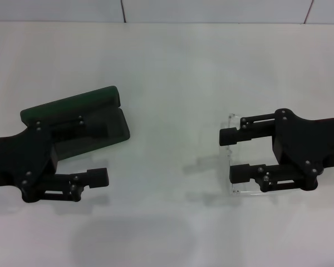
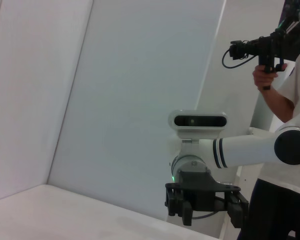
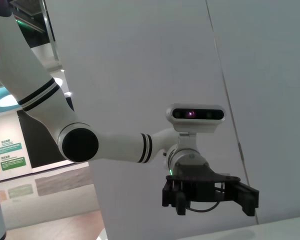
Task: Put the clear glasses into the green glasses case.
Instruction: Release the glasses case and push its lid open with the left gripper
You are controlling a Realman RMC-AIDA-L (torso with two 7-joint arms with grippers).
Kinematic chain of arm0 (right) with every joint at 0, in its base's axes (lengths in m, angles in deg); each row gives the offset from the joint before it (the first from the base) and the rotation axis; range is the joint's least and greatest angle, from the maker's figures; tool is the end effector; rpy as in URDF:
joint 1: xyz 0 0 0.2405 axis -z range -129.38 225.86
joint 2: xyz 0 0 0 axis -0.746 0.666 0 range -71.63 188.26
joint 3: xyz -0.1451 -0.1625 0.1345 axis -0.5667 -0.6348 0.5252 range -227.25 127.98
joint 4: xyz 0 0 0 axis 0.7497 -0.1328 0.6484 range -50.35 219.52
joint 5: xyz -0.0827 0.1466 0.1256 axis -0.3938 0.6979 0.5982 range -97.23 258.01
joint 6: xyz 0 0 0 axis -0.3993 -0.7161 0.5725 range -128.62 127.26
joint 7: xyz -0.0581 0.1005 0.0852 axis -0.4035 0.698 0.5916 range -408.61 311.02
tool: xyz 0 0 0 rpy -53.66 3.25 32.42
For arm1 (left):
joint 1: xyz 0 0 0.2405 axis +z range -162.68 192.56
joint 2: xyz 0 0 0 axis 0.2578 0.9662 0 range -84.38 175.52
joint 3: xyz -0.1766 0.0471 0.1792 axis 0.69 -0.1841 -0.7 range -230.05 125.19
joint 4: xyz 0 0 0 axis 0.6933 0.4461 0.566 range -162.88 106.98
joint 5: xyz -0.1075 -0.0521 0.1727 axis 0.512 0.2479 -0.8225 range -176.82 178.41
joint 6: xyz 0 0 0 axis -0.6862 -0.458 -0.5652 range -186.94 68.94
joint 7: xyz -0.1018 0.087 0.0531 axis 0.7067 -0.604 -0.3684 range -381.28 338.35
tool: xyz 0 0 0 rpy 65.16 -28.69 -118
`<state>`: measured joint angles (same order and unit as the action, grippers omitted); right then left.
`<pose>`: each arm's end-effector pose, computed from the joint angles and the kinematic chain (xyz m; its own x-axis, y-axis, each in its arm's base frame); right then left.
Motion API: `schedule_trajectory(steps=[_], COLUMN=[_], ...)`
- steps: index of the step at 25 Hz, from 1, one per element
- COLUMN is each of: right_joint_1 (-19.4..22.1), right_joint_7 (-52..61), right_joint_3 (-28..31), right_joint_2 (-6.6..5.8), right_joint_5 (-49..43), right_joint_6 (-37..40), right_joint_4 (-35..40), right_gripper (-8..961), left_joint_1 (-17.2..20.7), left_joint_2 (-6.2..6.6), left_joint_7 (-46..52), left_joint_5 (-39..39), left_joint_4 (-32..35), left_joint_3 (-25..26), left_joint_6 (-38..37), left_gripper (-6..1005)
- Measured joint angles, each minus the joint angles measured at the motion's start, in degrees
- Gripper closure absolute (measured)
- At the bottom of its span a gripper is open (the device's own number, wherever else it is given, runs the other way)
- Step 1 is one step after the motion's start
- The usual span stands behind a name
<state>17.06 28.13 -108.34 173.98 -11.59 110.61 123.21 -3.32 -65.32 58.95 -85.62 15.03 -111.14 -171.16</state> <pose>0.1925 0.2926 0.0160 0.7264 -0.1613 -0.6681 -0.0489 -0.9817 0.1839 -0.2525 0.2571 0.0589 0.6929 0.2541 0.6748 0.2450 -0.9631 0.1111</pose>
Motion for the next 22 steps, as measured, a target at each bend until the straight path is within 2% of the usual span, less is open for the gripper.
schedule_trajectory(steps=[11,15,20,22], right_joint_1=[1.0,1.0,2.2,3.0], right_joint_7=[-0.1,-0.1,-0.3,-0.9], right_joint_3=[0.0,0.0,0.5,2.2], right_joint_2=[-0.01,-0.04,-0.71,-0.98], right_joint_5=[0.8,0.8,0.7,0.6], right_joint_6=[0.1,-1.8,-7.4,-9.7], right_joint_4=[0.0,-0.1,0.0,-0.1], right_gripper=[392,393,394,395], left_joint_1=[-0.2,-1.4,-3.1,-3.9], left_joint_2=[-0.12,0.58,0.83,0.11], left_joint_7=[0.1,6.5,14.1,17.2], left_joint_5=[-0.1,-0.2,-2.6,-4.8], left_joint_4=[-0.1,0.2,3.8,8.0], left_joint_3=[0.0,0.3,5.3,8.2], left_joint_6=[0.0,0.4,0.5,1.1], left_gripper=[124,124,124,124])
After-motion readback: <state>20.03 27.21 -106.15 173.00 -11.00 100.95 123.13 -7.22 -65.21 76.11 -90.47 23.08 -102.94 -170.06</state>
